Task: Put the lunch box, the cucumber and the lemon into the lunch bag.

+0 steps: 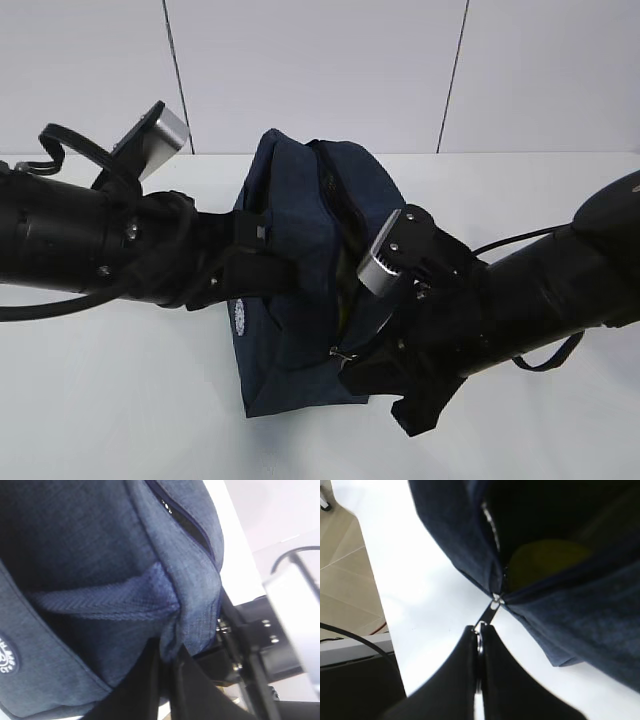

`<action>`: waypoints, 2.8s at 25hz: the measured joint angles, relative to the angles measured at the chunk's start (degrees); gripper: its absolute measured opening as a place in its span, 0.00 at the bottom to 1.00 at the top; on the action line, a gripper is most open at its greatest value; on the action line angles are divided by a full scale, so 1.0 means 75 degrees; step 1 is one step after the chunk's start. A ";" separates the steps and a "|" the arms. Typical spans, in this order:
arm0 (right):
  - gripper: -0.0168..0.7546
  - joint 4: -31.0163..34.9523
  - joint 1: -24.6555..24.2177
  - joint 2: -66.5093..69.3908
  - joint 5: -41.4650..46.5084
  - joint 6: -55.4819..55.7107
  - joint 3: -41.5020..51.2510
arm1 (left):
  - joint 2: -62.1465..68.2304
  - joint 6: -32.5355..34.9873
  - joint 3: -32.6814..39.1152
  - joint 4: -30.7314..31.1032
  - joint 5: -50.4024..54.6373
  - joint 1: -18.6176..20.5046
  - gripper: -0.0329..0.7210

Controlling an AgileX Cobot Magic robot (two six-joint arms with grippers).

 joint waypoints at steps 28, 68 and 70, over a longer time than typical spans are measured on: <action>0.03 -0.0595 0.0000 -0.0536 0.0055 0.0579 0.0000 | 0.0000 0.0023 0.0000 0.0000 -0.0063 0.0000 0.04; 0.03 0.0430 0.0000 -0.1501 -0.0372 0.0610 -0.0059 | 0.0000 0.0123 0.0000 0.0232 -0.0123 0.0000 0.04; 0.03 0.0443 0.0000 -0.1588 -0.0451 0.0610 -0.0059 | 0.0000 0.0123 0.0000 0.0232 -0.0147 0.0000 0.04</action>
